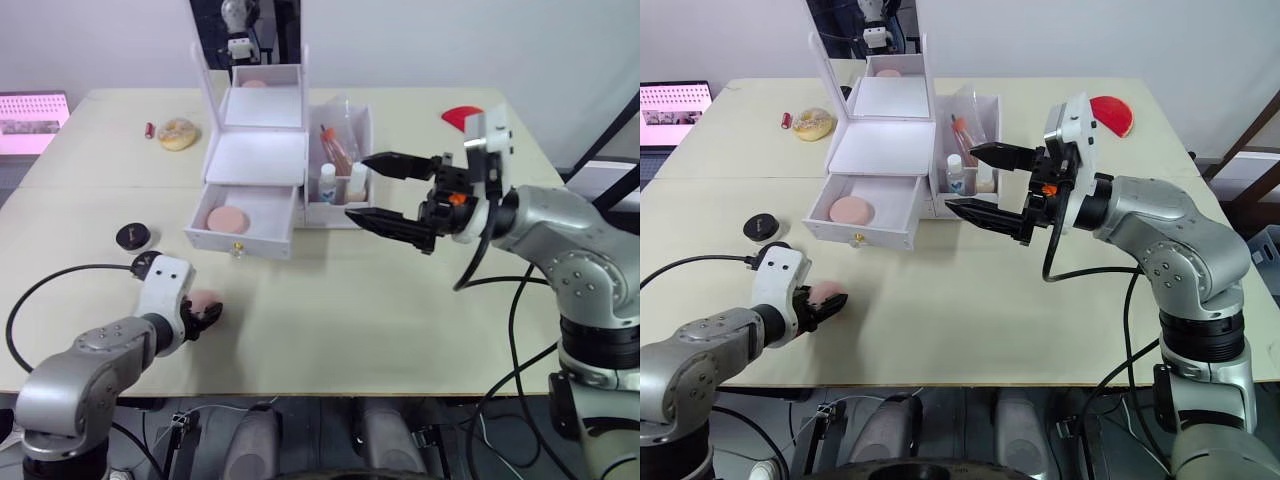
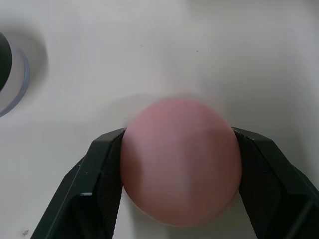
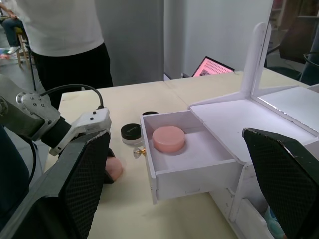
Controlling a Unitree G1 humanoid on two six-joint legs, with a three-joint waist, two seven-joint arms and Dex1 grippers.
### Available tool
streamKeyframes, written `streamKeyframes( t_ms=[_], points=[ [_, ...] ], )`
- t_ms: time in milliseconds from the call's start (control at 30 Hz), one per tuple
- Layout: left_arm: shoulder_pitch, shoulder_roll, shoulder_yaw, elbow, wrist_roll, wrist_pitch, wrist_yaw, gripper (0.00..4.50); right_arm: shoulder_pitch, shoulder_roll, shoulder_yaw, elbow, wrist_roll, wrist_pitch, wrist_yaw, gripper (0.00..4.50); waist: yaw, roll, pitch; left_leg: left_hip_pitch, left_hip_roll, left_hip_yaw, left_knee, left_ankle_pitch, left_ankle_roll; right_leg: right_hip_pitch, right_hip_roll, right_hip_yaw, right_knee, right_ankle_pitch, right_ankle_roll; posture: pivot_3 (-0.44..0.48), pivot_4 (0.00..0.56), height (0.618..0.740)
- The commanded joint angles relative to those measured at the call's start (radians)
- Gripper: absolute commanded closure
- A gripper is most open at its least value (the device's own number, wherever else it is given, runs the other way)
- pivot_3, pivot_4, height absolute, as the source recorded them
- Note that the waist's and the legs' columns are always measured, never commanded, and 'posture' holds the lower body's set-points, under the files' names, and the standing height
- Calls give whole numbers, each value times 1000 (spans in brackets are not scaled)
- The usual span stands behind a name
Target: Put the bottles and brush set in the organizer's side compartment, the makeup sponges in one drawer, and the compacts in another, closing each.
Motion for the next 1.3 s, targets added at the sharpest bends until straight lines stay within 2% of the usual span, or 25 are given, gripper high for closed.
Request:
streamKeyframes(
  t_ms=[33, 133, 300, 400, 500, 600, 633, 733, 833, 1100, 1300],
  points=[
    [3, 11, 27, -47, -7, 21, -16, 1862, -2, -1, -14, -34, 4, -17, 2, 0, 0, 0, 0, 0, 0, 0, 0, 0, 0, 0, 0, 0, 0, 0, 0, 0, 150, 739],
    [-4, 46, 65, -67, -14, 22, -47, 1862, -1, 0, -12, -33, 1, -20, 4, 0, 1, 0, 0, 0, 0, 0, 0, 0, 0, 0, 0, 0, 0, 0, 0, 0, 150, 739],
    [-59, 224, 226, -49, -80, 28, -199, 1862, -3, 3, -8, -27, -7, -26, 13, 0, 0, -1, 1, -1, 0, 0, 0, 0, 0, -2, 0, 0, 0, 0, 0, 0, 150, 739],
    [-56, 376, 306, 37, -99, 0, -298, 1862, -4, 2, -9, -24, -11, -32, 23, 0, 0, -1, 1, -1, 0, 0, 0, 0, 0, -2, 0, 0, 0, -2, 3, 0, 150, 739],
    [-29, 535, 337, 174, -62, -106, -373, 1862, -1, -3, -19, -30, -7, -34, 27, 0, -3, 0, 1, -2, 0, 0, -2, 0, 0, -3, 0, 0, -1, -2, 3, 0, 150, 739],
    [-70, 600, 323, 275, -61, -193, -409, 1862, 5, -5, -25, -36, -7, -35, 26, 0, 2, 0, 2, -3, 0, 0, -3, 0, 0, -5, 0, 0, -1, -1, 0, 0, 150, 739],
    [-115, 620, 303, 315, -75, -227, -433, 1862, 10, -7, -26, -37, -10, -37, 24, 0, 4, 0, 2, -3, 0, 0, -3, 0, 0, -5, 0, 0, -1, -1, 0, 0, 150, 739],
    [-361, 667, 138, 460, -116, -354, -542, 1862, 32, -14, -38, -45, -16, -46, 19, 0, 14, -4, 2, -7, 0, -2, 0, 0, 0, -5, 0, -2, -1, -1, 0, 0, 150, 739],
    [-542, 643, -19, 560, -134, -427, -649, 1862, 42, -12, -36, -52, -23, -55, 12, 0, 5, -4, 2, -10, -1, -2, 1, 1, -2, -6, -2, -2, -2, 0, 0, 0, 150, 739],
    [-806, 545, -393, 781, -19, -697, -983, 1862, 52, -3, -39, -73, -36, -67, -27, 0, -9, -3, 3, -11, -1, -2, -2, 1, -2, -9, -1, -2, 0, -1, 2, 0, 150, 739],
    [-956, 412, -537, 959, 89, -833, -1114, 1862, 82, 3, -46, -117, -33, -59, -75, 0, -1, -3, 3, -14, -1, -2, 1, 1, -1, -9, -1, -2, -1, -1, 2, 0, 150, 739]
  ],
)
